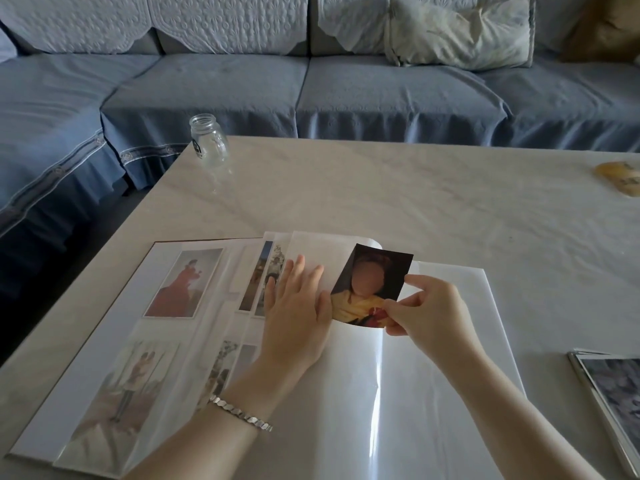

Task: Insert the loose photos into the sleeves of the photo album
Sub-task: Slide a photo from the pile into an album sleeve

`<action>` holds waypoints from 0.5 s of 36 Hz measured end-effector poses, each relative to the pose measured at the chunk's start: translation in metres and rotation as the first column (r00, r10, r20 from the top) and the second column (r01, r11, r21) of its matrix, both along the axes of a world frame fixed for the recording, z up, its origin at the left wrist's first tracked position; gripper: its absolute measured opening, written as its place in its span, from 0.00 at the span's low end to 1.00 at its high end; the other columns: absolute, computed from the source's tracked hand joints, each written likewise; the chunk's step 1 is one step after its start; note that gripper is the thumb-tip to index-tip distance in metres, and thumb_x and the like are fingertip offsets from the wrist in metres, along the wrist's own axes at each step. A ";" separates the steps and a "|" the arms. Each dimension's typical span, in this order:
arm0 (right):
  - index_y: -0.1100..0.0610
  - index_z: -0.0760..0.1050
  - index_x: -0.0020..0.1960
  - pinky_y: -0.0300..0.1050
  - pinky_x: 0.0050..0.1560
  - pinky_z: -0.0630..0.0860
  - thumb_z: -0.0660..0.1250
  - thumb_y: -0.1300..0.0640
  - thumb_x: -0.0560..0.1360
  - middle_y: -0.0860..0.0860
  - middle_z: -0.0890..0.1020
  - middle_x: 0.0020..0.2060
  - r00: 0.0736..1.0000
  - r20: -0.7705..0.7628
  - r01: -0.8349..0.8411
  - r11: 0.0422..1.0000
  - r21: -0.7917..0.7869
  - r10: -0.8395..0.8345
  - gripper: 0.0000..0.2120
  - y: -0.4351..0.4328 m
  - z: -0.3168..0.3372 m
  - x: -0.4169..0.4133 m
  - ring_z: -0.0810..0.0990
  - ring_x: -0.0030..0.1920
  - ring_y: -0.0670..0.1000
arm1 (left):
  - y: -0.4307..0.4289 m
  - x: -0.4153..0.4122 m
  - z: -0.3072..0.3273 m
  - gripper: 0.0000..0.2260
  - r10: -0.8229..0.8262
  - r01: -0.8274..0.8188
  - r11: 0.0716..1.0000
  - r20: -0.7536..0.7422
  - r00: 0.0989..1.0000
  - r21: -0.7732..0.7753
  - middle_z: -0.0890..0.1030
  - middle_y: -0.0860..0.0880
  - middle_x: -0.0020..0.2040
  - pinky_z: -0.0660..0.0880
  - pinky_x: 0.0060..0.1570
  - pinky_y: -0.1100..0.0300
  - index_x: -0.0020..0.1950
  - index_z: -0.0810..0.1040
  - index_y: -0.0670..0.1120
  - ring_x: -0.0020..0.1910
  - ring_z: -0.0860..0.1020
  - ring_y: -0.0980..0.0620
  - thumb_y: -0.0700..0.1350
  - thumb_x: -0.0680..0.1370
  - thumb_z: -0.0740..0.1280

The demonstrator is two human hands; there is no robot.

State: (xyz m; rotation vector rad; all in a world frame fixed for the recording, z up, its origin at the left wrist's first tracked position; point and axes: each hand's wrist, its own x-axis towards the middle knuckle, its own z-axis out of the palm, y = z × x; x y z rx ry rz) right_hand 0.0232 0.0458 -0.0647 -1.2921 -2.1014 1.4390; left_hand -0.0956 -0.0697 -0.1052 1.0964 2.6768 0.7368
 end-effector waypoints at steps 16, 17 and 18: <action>0.57 0.71 0.67 0.53 0.51 0.80 0.69 0.65 0.72 0.50 0.83 0.29 0.992 -0.109 -0.065 0.995 -0.079 0.057 0.24 0.008 -0.007 -0.007 0.84 0.32 0.51 | 0.000 -0.001 -0.004 0.25 -0.008 0.008 1.000 -0.015 1.000 0.011 0.51 0.51 0.78 0.39 0.72 0.59 0.76 0.57 0.51 0.76 0.44 0.55 0.54 0.80 0.42; 0.57 0.71 0.67 0.54 0.50 0.80 0.69 0.65 0.72 0.50 0.83 0.29 0.991 -0.125 -0.067 0.993 -0.095 0.055 0.24 0.009 -0.008 -0.008 0.83 0.32 0.52 | 0.000 0.000 -0.004 0.27 -0.013 0.013 1.000 -0.019 1.000 0.012 0.51 0.51 0.78 0.39 0.73 0.58 0.76 0.57 0.50 0.76 0.44 0.54 0.55 0.78 0.41; 0.57 0.71 0.67 0.54 0.50 0.80 0.69 0.65 0.72 0.50 0.82 0.28 0.988 -0.140 -0.073 0.991 -0.111 0.057 0.24 0.009 -0.009 -0.010 0.83 0.32 0.52 | -0.001 0.000 -0.004 0.28 -0.015 0.015 1.000 -0.022 1.000 0.012 0.51 0.51 0.78 0.39 0.73 0.58 0.76 0.57 0.50 0.76 0.44 0.54 0.55 0.77 0.41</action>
